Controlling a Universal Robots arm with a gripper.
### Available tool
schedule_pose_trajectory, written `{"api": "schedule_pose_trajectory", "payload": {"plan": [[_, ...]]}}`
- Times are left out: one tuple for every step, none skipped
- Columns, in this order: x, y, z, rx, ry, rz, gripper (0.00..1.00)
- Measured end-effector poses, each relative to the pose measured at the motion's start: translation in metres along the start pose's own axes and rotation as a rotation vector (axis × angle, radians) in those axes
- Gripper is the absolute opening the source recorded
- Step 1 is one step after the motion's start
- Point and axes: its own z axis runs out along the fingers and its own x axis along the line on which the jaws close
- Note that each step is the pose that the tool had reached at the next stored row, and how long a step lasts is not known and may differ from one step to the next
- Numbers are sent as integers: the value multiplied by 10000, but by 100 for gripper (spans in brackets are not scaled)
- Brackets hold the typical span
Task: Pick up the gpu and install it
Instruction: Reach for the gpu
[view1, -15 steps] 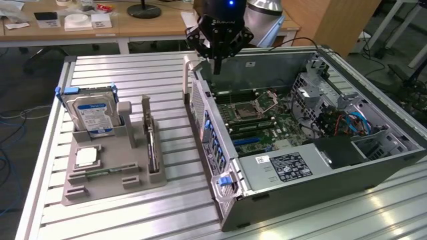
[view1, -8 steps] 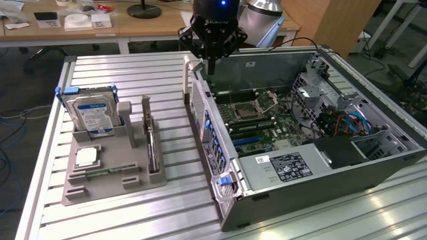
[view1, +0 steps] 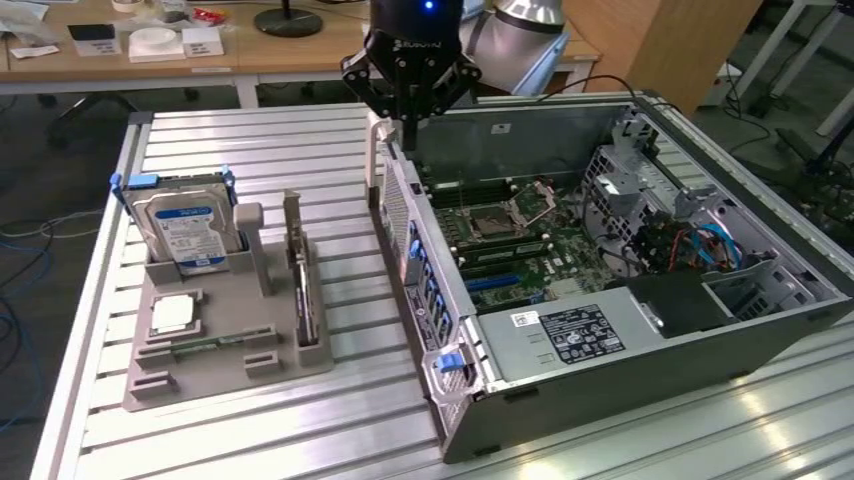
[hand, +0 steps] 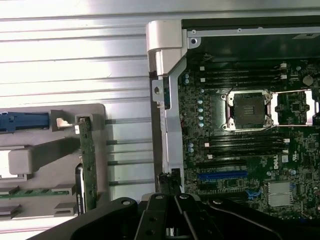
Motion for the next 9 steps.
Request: {"api": "schedule_pose_trajectory", "payload": {"plan": [[17,-1,0,0,0,0,11],[35,-3,-1,1,1,0,11],[53,-4,-1,0,0,0,11],[72,-6,-2,1,0,0,11],[89,-7,-2,0,0,0,11],[106,-8,-2,0,0,0,11],[123,-9,-3,0,0,-1,11],[139,-11,-3,1,1,-2,11],[157,-12,-4,0,0,-3,11]]}}
